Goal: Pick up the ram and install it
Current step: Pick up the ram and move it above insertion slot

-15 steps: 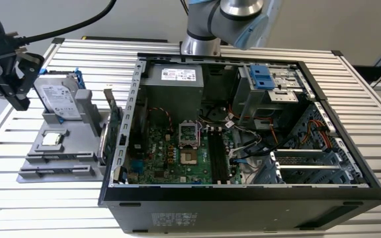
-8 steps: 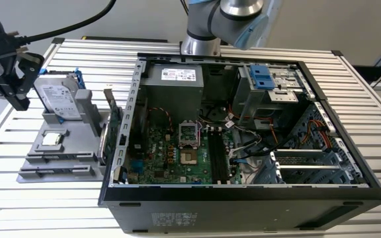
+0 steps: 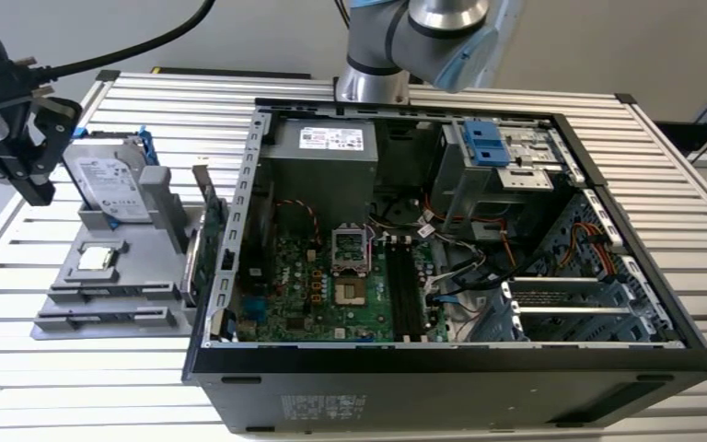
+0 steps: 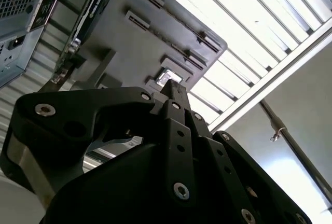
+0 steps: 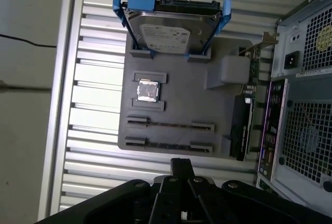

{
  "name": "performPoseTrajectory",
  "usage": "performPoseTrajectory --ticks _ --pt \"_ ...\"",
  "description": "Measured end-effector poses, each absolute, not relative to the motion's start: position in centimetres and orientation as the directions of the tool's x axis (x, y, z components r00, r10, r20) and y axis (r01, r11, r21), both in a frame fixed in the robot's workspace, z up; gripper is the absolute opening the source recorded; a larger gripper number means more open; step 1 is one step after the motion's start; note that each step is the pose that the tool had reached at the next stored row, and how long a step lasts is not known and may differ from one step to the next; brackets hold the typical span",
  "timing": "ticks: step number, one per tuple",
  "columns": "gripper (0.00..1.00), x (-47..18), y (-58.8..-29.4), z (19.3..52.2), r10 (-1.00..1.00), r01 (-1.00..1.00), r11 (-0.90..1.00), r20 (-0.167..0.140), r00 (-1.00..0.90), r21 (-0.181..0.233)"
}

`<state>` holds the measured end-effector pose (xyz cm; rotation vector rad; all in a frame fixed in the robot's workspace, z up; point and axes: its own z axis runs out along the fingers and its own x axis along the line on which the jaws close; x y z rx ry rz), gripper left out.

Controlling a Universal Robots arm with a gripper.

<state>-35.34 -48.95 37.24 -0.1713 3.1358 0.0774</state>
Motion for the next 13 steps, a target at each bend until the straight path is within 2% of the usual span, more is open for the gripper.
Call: performPoseTrajectory --ticks 13 --pt "0.00 -35.35 -48.95 37.24 -0.127 -0.127 0.991 -0.003 -0.992 0.049"
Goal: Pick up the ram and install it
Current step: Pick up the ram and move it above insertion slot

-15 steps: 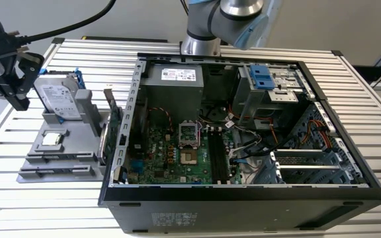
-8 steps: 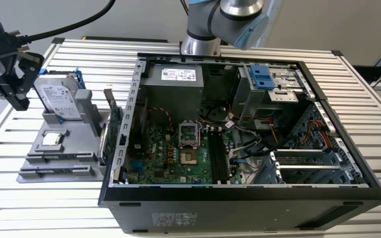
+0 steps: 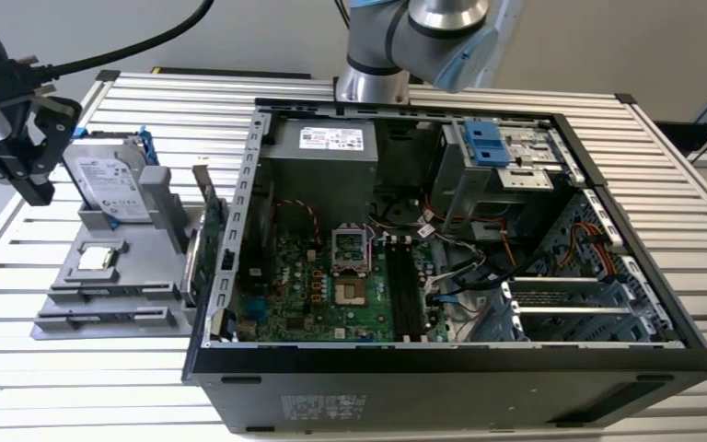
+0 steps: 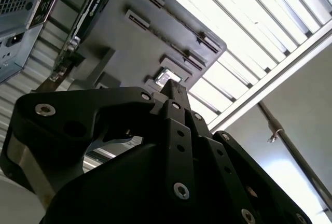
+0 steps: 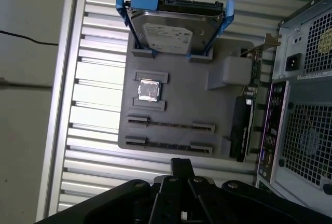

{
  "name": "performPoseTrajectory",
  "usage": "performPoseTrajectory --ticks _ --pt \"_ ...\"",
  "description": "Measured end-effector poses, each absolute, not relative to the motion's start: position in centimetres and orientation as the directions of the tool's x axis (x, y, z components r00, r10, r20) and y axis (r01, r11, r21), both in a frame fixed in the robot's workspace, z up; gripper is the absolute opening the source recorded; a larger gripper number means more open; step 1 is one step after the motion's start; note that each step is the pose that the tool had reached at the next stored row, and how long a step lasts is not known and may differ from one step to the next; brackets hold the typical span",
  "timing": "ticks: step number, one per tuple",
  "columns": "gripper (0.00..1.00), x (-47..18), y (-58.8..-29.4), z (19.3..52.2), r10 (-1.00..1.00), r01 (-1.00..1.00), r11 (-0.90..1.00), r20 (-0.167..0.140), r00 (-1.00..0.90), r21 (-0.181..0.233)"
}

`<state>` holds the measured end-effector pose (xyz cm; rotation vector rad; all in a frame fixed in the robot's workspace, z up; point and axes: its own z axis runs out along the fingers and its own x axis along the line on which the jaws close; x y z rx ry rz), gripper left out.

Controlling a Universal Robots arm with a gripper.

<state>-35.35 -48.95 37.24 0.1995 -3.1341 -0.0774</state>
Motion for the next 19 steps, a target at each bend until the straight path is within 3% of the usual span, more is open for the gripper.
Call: performPoseTrajectory --ticks 19 --pt "0.00 -35.36 -48.95 37.24 -0.151 -0.151 0.987 -0.003 -0.989 0.049"
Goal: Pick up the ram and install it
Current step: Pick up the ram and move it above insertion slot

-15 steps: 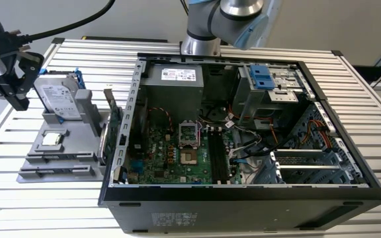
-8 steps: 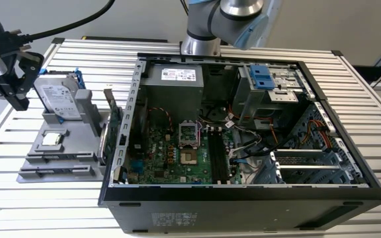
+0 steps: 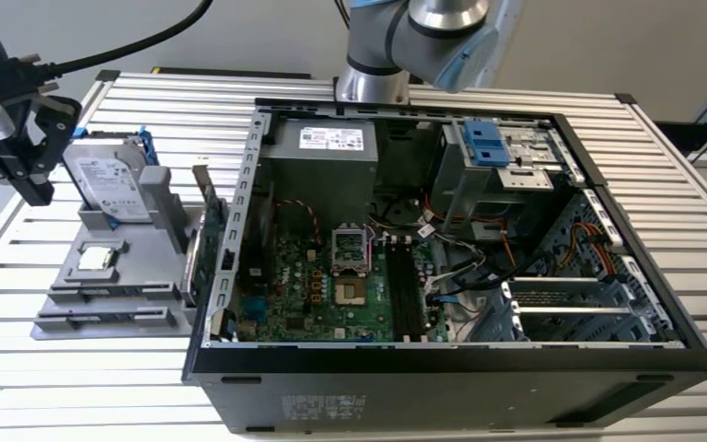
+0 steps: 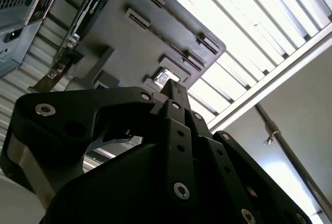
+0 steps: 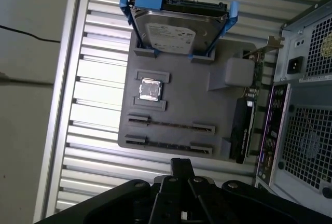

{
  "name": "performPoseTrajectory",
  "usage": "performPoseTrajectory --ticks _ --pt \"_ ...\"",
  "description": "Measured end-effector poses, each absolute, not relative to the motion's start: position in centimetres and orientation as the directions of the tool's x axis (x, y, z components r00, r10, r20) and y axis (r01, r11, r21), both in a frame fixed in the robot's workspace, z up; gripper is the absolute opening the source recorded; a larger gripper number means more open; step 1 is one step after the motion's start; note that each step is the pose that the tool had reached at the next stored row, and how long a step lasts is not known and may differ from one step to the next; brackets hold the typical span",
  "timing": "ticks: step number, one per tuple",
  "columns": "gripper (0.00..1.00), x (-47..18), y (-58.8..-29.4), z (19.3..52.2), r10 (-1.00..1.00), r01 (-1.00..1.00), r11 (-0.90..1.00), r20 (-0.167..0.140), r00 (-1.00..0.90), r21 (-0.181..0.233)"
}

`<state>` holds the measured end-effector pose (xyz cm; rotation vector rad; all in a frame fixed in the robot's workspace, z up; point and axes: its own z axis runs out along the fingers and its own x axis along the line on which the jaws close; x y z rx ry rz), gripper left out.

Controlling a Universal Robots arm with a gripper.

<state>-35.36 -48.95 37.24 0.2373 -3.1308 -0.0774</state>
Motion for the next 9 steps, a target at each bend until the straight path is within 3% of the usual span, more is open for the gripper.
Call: performPoseTrajectory --ticks 9 --pt "0.00 -35.39 -48.95 37.24 -0.161 -0.160 0.986 -0.003 -0.987 0.049"
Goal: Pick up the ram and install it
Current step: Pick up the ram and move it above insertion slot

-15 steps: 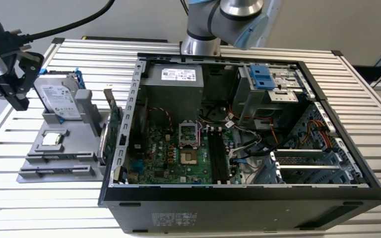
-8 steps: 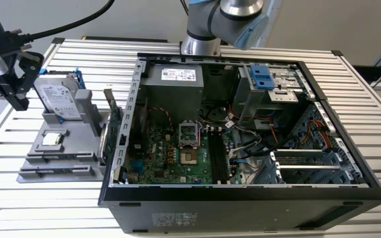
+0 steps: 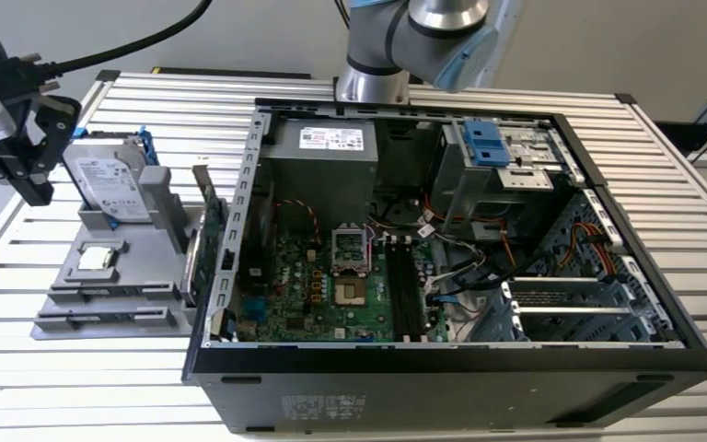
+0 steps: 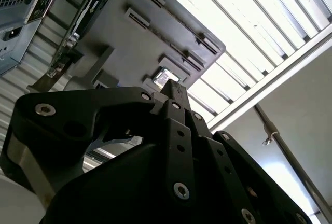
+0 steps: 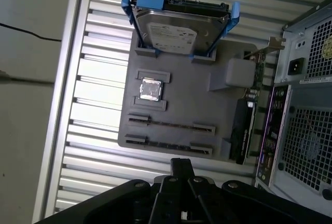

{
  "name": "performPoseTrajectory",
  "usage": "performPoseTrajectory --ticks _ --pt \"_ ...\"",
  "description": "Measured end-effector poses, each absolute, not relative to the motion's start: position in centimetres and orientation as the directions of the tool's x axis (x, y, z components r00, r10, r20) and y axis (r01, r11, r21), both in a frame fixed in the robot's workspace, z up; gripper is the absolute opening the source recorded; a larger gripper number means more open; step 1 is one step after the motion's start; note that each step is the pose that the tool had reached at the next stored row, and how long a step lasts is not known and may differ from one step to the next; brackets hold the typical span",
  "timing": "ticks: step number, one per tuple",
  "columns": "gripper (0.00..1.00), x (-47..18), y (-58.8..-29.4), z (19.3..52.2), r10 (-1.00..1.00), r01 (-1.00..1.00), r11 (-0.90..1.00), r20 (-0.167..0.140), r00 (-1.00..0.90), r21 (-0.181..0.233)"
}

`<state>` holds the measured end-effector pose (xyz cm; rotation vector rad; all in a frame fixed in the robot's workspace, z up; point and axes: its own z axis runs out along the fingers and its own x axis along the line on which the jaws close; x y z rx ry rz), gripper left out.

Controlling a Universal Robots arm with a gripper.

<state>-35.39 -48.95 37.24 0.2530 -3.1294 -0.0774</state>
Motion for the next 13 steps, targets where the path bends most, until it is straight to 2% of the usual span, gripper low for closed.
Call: performPoseTrajectory --ticks 13 --pt "0.00 -35.42 -48.95 37.25 -0.174 -0.174 0.984 -0.003 -0.985 0.049"
